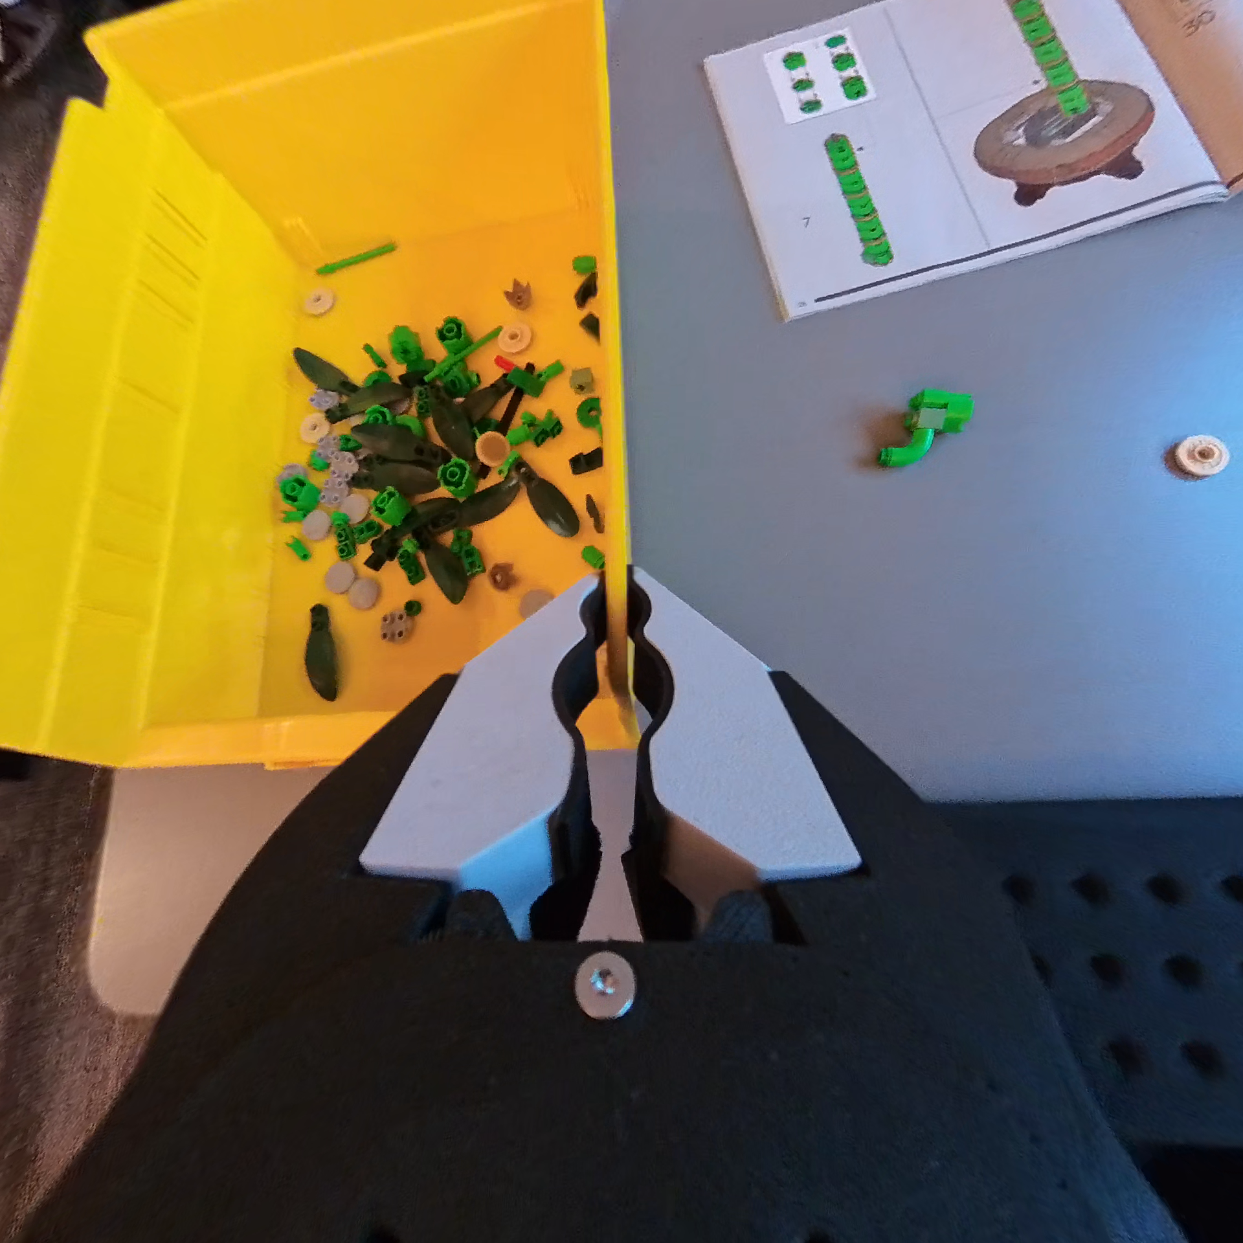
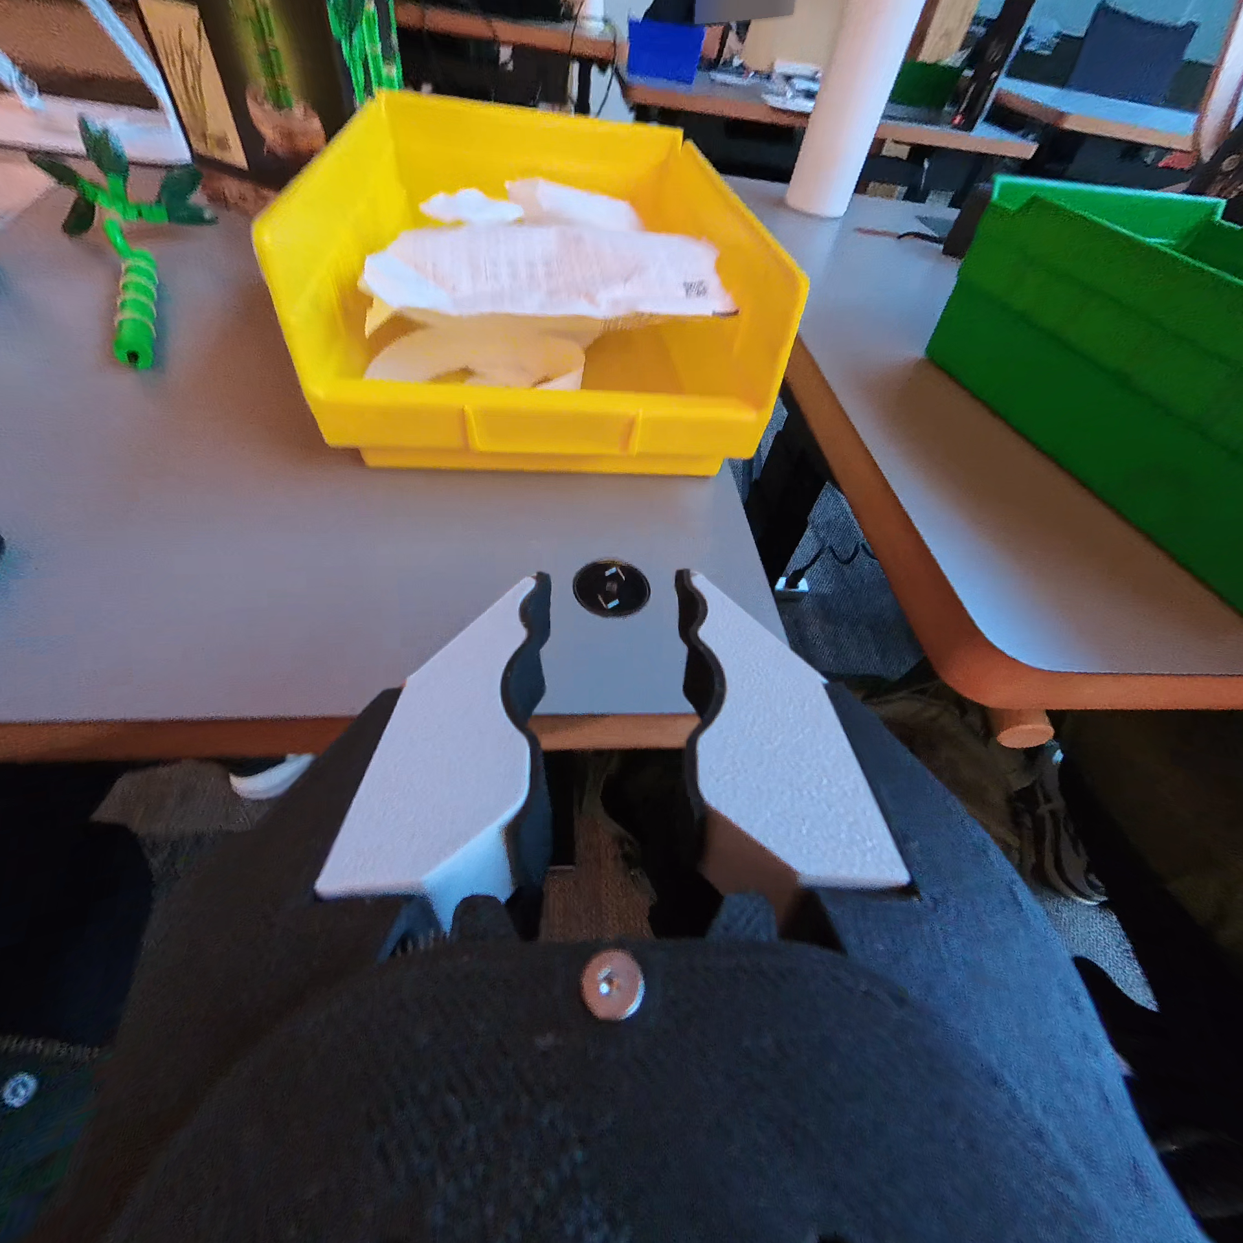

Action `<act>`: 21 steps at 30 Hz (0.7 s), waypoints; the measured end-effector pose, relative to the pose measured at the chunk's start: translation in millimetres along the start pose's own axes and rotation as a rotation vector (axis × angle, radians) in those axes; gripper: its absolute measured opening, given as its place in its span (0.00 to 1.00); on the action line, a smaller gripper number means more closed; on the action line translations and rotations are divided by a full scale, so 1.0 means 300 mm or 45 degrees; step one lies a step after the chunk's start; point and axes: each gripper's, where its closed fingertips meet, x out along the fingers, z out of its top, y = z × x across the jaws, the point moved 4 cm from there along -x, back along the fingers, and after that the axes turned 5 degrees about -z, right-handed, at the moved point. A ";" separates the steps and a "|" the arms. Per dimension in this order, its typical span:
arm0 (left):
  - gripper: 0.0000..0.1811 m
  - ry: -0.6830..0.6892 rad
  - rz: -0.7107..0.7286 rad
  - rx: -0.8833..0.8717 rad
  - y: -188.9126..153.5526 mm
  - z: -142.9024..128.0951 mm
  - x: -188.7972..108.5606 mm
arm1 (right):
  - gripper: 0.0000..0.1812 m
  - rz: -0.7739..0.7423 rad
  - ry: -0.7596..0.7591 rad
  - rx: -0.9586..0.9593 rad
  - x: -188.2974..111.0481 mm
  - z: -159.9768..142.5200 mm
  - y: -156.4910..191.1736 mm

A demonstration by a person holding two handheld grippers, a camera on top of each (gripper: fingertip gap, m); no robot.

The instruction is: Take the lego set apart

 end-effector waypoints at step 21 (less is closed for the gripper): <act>0.02 0.033 -0.129 0.177 0.021 -0.016 0.018 | 0.19 0.206 0.026 -0.309 0.075 0.114 0.230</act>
